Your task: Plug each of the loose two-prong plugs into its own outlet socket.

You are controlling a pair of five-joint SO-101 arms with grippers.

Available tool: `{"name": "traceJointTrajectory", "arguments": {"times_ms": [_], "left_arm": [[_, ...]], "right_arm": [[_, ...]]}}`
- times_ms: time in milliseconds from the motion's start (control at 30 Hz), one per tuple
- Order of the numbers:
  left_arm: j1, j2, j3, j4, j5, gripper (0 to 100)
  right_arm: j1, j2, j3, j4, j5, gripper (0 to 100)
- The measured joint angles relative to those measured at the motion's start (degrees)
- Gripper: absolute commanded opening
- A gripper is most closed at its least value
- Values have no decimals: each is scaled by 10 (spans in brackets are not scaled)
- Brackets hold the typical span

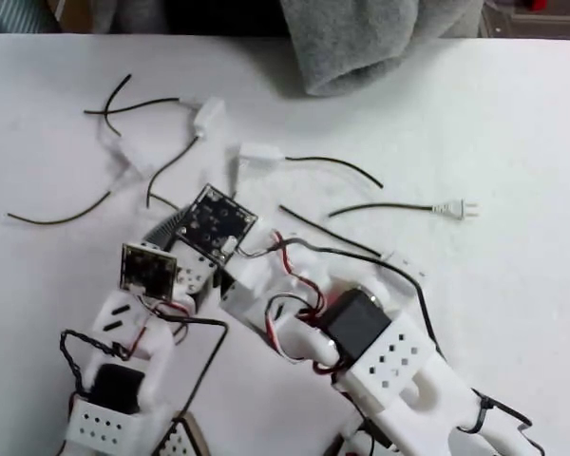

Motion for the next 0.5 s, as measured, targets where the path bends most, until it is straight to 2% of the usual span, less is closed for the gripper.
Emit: {"name": "traceJointTrajectory", "arguments": {"times_ms": [233, 500], "left_arm": [[0, -2, 0, -3, 3, 244], [0, -3, 0, -6, 4, 244]], "right_arm": [[-1, 2, -42, 33, 1, 181], [-4, 3, -54, 37, 2, 180]]}}
